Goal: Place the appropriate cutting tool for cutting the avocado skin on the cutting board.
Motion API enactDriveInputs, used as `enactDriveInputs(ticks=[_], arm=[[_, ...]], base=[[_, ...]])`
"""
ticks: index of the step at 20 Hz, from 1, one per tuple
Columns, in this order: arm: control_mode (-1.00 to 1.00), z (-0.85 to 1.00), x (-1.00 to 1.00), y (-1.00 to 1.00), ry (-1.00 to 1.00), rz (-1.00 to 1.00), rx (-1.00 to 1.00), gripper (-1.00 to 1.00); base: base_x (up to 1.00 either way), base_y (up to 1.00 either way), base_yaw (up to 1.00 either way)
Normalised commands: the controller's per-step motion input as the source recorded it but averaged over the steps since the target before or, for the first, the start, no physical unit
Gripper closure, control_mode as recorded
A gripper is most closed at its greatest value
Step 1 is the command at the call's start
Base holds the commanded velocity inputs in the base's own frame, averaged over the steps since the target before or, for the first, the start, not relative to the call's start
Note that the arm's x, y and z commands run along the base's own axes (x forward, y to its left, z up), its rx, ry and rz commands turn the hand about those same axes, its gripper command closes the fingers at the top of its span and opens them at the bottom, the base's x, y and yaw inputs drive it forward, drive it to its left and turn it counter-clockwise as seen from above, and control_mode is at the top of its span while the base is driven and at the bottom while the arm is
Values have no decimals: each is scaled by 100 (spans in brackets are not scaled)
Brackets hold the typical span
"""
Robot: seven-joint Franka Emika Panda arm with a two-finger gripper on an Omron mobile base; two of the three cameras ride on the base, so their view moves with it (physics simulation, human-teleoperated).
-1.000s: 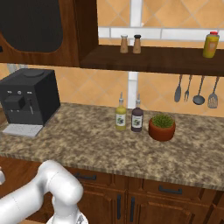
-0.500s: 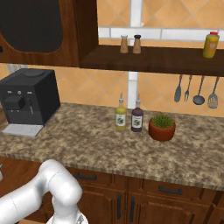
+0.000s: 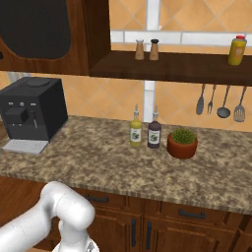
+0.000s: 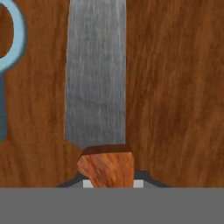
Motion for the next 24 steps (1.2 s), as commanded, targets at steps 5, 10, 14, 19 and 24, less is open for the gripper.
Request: enactDriveInputs(ticks=[5,10,14,19,24], arm=[[-100,96,-61,-7,0,1,15,100],[-100,97,-62,0,0,4,5,100],[-100,99,-64,0,0,5,2,100],[-100,100,-34,0,-4,6,0,100],[-100,100,-1,0,-5,7,0,100]], base=[[0,0,0],[0,0,0],[0,0,0],[0,0,0],[0,0,0]])
